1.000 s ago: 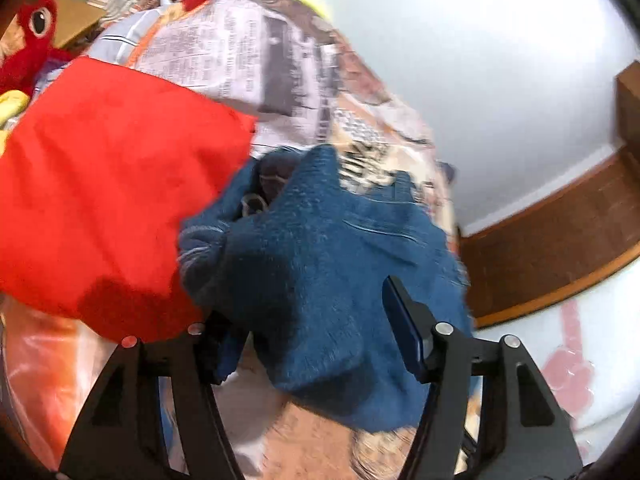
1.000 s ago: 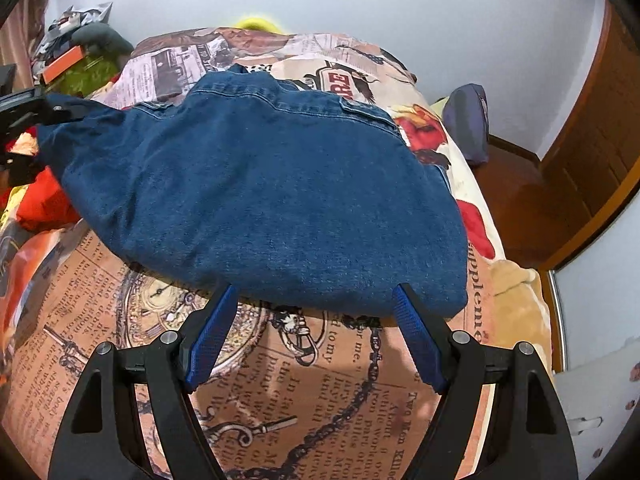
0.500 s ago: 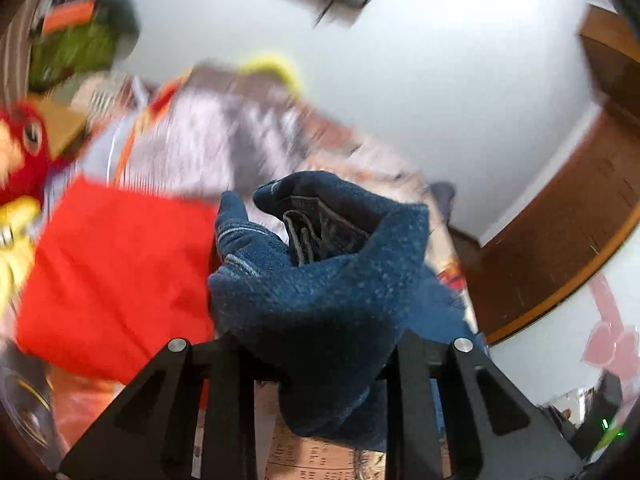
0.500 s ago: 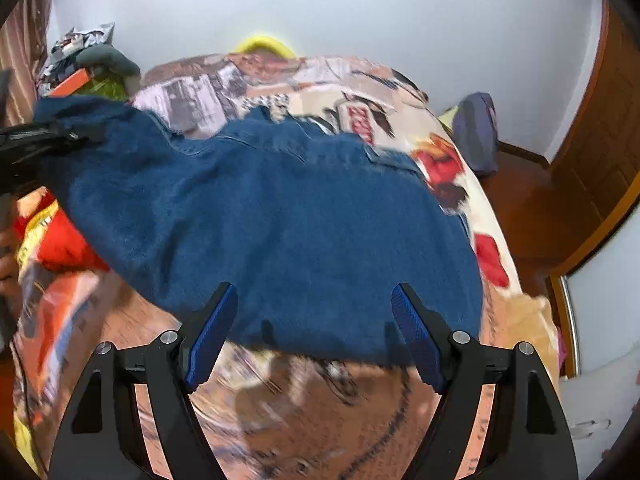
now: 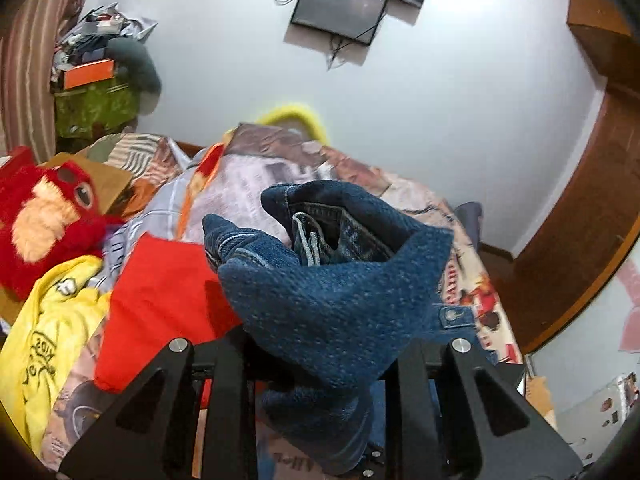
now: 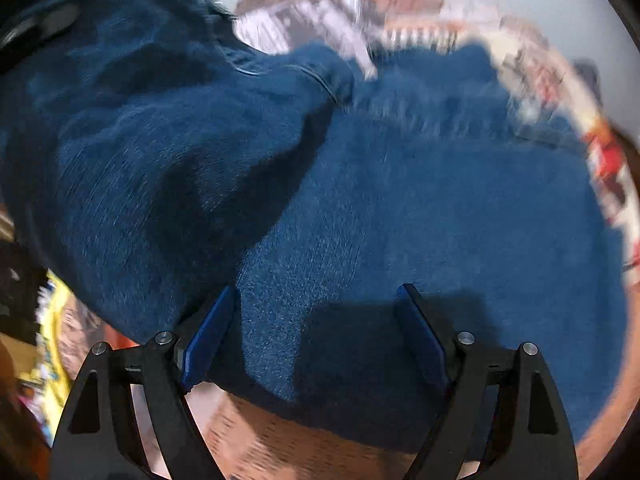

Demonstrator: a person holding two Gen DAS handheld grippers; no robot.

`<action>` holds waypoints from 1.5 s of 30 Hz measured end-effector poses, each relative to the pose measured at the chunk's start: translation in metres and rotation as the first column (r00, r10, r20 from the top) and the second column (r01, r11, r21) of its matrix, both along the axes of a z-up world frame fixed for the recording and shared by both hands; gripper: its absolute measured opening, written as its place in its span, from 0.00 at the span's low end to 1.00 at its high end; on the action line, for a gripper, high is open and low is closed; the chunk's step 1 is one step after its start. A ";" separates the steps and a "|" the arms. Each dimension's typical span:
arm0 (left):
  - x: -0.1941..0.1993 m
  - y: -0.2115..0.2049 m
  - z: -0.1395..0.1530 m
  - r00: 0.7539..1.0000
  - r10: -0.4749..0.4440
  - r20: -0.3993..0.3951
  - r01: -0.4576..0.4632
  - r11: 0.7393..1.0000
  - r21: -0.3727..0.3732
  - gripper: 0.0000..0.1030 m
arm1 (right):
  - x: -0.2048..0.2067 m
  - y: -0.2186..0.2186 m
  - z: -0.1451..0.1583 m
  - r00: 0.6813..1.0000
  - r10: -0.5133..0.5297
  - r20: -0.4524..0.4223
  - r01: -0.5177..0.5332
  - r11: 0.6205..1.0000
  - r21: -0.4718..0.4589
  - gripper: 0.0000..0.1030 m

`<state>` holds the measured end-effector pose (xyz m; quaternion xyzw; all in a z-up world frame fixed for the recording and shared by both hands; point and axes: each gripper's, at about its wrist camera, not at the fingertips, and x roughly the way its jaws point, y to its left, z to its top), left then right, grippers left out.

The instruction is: Fold large clothes

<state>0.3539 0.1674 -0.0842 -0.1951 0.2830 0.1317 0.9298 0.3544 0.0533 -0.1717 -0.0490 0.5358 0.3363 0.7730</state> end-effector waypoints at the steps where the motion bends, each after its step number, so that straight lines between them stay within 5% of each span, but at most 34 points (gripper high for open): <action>1: 0.001 0.001 -0.004 1.000 0.004 -0.003 -0.004 1.000 0.001 0.21 | 0.001 -0.001 -0.001 1.000 -0.003 -0.004 0.003 1.000 -0.002 0.79; 6: 0.012 -0.018 0.005 0.999 -0.039 0.011 0.039 0.999 0.005 0.20 | 0.001 -0.029 0.016 1.000 -0.004 0.011 0.004 1.000 -0.005 0.78; 13: 0.050 -0.128 0.016 0.963 -0.266 0.046 0.263 0.963 0.058 0.20 | -0.008 -0.142 0.061 0.955 -0.260 0.145 0.255 0.966 0.048 0.79; 19: 0.066 -0.238 -0.038 0.851 -0.515 -0.100 0.524 0.843 0.121 0.20 | -0.017 -0.221 0.077 0.894 -0.389 0.223 0.400 0.917 -0.004 0.79; 25: 0.060 -0.259 -0.104 0.719 -0.634 -0.284 0.658 0.753 -0.015 0.20 | -0.025 -0.270 0.056 0.866 -0.463 0.188 0.479 0.876 -0.053 0.79; 28: 0.050 -0.258 -0.106 0.695 -0.655 -0.296 0.681 0.732 -0.021 0.22 | -0.026 -0.277 0.047 0.865 -0.473 0.170 0.488 0.871 -0.061 0.79; 32: 0.035 -0.256 -0.085 0.668 -0.675 -0.314 0.705 0.709 -0.022 0.46 | -0.035 -0.288 0.048 0.863 -0.476 0.166 0.490 0.870 -0.050 0.79; 36: 0.007 -0.251 -0.046 0.685 -0.676 -0.270 0.715 0.695 0.072 0.57 | -0.045 -0.281 0.064 0.865 -0.472 0.170 0.478 0.878 0.008 0.79; 38: -0.005 -0.242 -0.030 0.715 -0.655 -0.245 0.695 0.704 0.145 0.69 | -0.049 -0.275 0.071 0.869 -0.460 0.182 0.463 0.886 0.032 0.79; 41: -0.012 -0.216 -0.008 0.778 -0.594 -0.202 0.628 0.745 0.226 0.84 | -0.050 -0.257 0.087 0.878 -0.424 0.221 0.421 0.905 0.063 0.79; 45: -0.006 -0.175 0.000 0.846 -0.497 -0.193 0.533 0.805 0.261 0.86 | -0.045 -0.222 0.105 0.896 -0.354 0.268 0.339 0.935 0.104 0.79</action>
